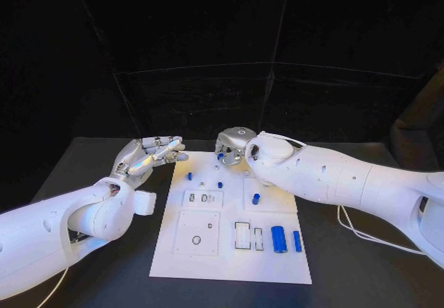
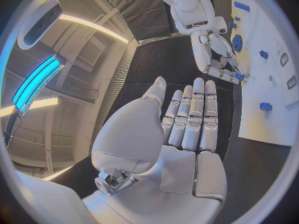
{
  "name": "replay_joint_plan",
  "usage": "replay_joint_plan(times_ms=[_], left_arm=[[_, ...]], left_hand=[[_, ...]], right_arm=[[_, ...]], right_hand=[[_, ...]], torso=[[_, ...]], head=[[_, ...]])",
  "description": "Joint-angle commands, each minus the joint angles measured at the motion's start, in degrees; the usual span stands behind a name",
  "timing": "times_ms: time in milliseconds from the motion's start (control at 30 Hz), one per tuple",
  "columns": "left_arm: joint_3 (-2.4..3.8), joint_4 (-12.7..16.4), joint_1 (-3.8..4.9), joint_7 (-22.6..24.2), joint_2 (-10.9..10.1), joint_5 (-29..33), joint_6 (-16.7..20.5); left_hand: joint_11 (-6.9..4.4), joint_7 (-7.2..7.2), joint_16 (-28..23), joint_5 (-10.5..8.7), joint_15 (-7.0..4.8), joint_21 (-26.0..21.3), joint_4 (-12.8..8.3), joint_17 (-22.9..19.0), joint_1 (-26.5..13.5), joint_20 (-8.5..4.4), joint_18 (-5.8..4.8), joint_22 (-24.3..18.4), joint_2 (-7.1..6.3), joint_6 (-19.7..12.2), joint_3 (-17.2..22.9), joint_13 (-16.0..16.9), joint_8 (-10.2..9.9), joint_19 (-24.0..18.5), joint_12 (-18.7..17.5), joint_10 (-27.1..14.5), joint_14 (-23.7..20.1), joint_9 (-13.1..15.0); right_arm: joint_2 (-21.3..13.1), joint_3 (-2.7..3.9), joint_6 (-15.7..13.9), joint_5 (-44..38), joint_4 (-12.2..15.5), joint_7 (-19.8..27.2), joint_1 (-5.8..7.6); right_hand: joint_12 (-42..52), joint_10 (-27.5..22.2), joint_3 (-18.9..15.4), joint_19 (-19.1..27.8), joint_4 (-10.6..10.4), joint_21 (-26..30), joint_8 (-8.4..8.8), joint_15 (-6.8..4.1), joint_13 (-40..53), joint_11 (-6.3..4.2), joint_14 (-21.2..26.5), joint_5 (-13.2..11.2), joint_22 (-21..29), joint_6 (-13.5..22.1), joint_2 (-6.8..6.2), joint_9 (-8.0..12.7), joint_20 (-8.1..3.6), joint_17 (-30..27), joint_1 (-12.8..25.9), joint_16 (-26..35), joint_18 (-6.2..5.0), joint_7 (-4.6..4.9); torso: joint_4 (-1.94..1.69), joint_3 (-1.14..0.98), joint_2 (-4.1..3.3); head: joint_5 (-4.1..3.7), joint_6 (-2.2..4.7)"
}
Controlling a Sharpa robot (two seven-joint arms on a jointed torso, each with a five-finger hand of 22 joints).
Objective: Assemble the parts on the task board
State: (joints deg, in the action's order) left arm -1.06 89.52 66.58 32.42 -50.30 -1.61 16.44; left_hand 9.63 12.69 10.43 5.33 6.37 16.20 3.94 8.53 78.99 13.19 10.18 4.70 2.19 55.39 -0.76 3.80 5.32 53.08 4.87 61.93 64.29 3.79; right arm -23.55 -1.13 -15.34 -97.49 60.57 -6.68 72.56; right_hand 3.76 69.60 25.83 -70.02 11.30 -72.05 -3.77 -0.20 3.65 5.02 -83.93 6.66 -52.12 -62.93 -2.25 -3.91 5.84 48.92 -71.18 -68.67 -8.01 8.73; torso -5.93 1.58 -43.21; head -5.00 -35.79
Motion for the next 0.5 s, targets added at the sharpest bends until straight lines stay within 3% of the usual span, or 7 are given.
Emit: replay_joint_plan(times_ms=[33,500], left_arm=[[0.05,0.2,0.15,0.1,0.0,-0.3,-0.7],[0.05,0.1,0.23,-0.2,-0.1,-0.5,-0.9]], left_hand=[[0.0,0.3,-0.2,-0.21,0.44,-0.2,-0.3,0.1,-0.1,0.03,0.36,-0.1,0.26,-0.1,0.0,-0.1,-0.3,0.2,-0.4,-0.3,0.0,-0.1],[0.0,0.3,-0.2,-0.21,0.44,-0.2,-0.3,0.1,-0.1,0.03,0.36,-0.1,0.26,-0.1,0.0,-0.1,-0.3,0.2,-0.4,-0.3,0.0,-0.1]], right_arm=[[0.3,0.03,-0.6,-2.0,-0.4,-1.8,0.15],[0.9,0.03,0.0,-3.6,-0.8,-2.5,0.15]], right_hand=[[-0.2,-0.6,0.3,0.4,-0.1,-0.2,0.12,0.22,-0.1,-0.05,-0.1,0.0,0.0,0.3,-0.28,0.1,0.21,-0.1,0.2,-0.1,0.58,0.31],[-0.2,-0.8,0.6,0.7,-0.2,-0.1,0.13,0.27,-0.1,-0.01,0.1,-0.1,0.2,0.5,-0.82,0.1,0.27,-0.4,0.1,0.0,0.52,0.32]], torso=[[0.02,0.01,0.04],[0.02,0.07,0.05]], head=[[0.14,-0.08],[0.09,-0.44]])
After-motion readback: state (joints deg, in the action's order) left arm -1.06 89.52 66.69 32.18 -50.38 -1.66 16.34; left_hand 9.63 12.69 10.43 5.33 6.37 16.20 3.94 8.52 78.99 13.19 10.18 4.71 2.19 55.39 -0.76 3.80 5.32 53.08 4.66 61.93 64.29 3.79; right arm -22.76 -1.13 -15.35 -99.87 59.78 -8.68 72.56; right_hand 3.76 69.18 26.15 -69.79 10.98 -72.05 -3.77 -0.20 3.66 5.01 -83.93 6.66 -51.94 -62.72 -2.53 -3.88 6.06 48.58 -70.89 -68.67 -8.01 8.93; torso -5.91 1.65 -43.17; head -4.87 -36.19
